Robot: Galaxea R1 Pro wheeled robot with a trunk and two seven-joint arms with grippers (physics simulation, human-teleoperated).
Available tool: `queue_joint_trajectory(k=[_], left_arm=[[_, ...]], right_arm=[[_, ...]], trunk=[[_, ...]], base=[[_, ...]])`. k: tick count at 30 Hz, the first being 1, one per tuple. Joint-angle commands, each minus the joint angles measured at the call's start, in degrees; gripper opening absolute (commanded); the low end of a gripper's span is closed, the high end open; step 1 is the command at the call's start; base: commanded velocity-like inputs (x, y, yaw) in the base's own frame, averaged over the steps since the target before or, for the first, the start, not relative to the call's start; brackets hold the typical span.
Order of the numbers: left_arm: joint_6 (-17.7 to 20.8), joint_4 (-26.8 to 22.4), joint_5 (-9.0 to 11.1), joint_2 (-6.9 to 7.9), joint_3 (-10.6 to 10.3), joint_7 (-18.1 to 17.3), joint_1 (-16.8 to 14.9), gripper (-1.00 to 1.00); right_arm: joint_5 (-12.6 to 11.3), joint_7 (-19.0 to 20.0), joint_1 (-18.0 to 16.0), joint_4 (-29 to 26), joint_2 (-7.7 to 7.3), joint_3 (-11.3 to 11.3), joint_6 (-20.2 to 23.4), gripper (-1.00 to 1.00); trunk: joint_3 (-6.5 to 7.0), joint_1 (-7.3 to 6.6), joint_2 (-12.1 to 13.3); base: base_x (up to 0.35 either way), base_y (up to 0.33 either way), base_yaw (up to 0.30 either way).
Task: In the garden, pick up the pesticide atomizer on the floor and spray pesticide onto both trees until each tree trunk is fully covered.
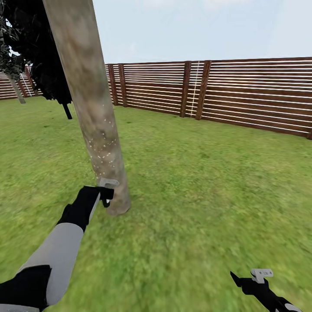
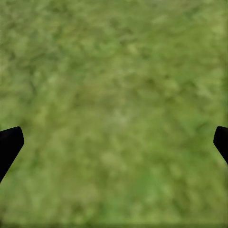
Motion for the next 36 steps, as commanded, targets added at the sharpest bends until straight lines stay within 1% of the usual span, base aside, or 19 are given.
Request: queue_joint_trajectory(k=[1,2,5,8,12,13,14,15,16,18,21,23,28,36], left_arm=[[1.84,0.17,-0.02,0.11,-0.04,-0.11,-0.07,-1.00],[2.74,0.26,-0.04,0.21,0.07,-0.24,0.20,-1.00],[3.07,0.94,-0.09,0.13,-0.03,-0.27,0.75,-1.00],[3.01,4.56,-0.17,0.08,-0.05,0.44,0.85,-1.00],[3.08,5.78,-0.36,0.58,0.19,1.00,1.20,-1.00],[3.08,6.17,-0.36,0.63,1.26,1.02,1.42,-1.00],[2.85,6.51,-0.43,0.63,5.21,1.05,4.04,-1.00],[2.46,6.26,-0.39,0.56,5.60,1.05,5.72,-1.00],[1.59,6.20,-0.39,0.45,5.77,1.05,6.64,-1.00],[-0.23,6.10,-0.37,0.24,5.92,1.55,7.37,-1.00],[-1.11,6.67,-0.35,0.09,5.99,4.30,7.75,-1.00],[-1.19,6.72,-0.25,0.06,5.99,5.46,8.72,-1.00],[-1.22,7.12,-0.10,-0.06,6.00,5.88,9.37,-1.00],[-1.19,7.15,-0.02,-0.17,6.00,5.90,9.39,-1.00]], right_arm=[[0.00,0.00,0.00,0.00,0.00,0.00,0.00,1.00],[0.00,0.00,0.00,0.00,0.00,0.00,0.00,1.00],[0.00,0.00,0.00,0.00,0.00,0.00,0.00,1.00],[0.00,0.00,0.00,0.00,0.00,0.00,0.00,1.00],[-0.03,0.00,0.00,-0.05,0.00,-0.07,0.00,1.00],[-0.06,0.00,0.00,-0.07,-0.03,-0.08,0.00,1.00],[-0.06,0.00,0.00,-0.09,-0.03,-0.09,-0.02,1.00],[-0.07,0.00,0.00,-0.09,-0.07,-0.11,-0.02,1.00],[-0.08,0.00,0.00,-0.09,-0.08,-0.12,-0.03,1.00],[-0.09,0.00,0.00,-0.09,-0.09,-0.13,-0.04,1.00],[-0.09,0.00,0.00,-0.09,-0.10,-0.17,-0.08,1.00],[-0.09,0.00,0.00,-0.09,-0.10,-0.15,-0.05,1.00],[-0.09,0.00,0.00,-0.09,-0.09,-0.10,-0.08,1.00],[-0.09,0.00,0.00,-0.09,-0.09,-0.09,-0.09,1.00]], trunk=[[0.00,0.00,0.00],[0.00,0.00,0.00],[0.00,0.00,0.00],[0.00,0.00,0.00],[0.00,0.00,0.00],[0.00,0.00,0.00],[0.00,0.00,0.00],[0.00,0.00,0.00],[0.00,0.00,0.00],[0.00,0.00,0.00],[0.00,0.00,0.00],[0.00,0.00,0.00],[0.00,0.00,0.00],[0.00,0.00,0.00]], base=[[0.000,0.000,0.000],[0.000,0.000,0.000],[0.000,0.000,0.000],[0.000,0.000,0.000],[0.000,0.000,0.000],[0.000,0.000,0.000],[0.000,0.000,0.000],[0.051,0.000,0.000],[0.183,0.000,0.000],[0.282,0.000,0.000],[0.327,0.000,0.000],[0.337,0.000,0.000],[0.319,0.041,0.044],[0.227,-0.191,0.227]])
